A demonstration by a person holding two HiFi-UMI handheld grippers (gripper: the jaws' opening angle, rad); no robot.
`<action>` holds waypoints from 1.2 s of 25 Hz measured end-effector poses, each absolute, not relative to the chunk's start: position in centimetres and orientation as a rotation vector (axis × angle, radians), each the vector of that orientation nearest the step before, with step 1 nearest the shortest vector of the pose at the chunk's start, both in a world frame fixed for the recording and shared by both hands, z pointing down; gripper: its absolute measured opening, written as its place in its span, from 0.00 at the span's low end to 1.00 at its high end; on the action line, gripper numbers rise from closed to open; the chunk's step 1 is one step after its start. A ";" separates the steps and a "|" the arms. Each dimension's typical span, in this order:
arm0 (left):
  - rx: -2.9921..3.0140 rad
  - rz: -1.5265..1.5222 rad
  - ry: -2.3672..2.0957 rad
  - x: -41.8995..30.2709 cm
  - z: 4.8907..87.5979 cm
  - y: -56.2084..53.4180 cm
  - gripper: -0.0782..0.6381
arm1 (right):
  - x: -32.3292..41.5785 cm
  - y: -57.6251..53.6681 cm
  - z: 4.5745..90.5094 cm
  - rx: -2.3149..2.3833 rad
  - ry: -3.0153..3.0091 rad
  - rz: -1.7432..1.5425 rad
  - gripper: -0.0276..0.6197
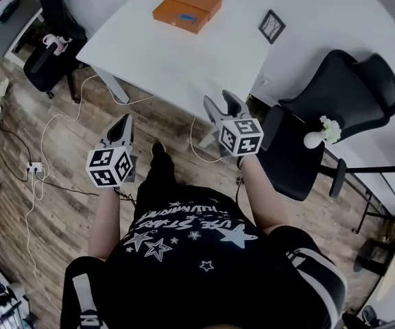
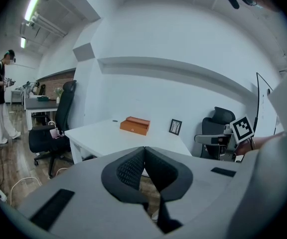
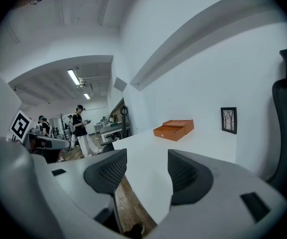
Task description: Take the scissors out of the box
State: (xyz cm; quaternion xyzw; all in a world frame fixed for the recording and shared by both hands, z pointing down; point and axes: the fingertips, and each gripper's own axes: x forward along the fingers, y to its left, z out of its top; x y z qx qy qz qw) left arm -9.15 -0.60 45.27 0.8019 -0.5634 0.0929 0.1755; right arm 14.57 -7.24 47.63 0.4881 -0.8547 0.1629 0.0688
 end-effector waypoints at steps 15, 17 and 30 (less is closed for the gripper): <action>2.338 0.240 -1.483 -11.7 45.7 -19.0 0.13 | 12.5 -22.0 48.1 1.541 -2.493 0.487 0.41; 2.350 0.247 -1.457 -11.8 45.6 -22.1 0.13 | 12.2 -24.6 47.9 1.551 -2.479 0.489 0.41; 2.407 0.210 -1.353 -15.7 44.3 -37.2 0.13 | 8.1 -40.3 45.7 1.525 -2.448 0.393 0.41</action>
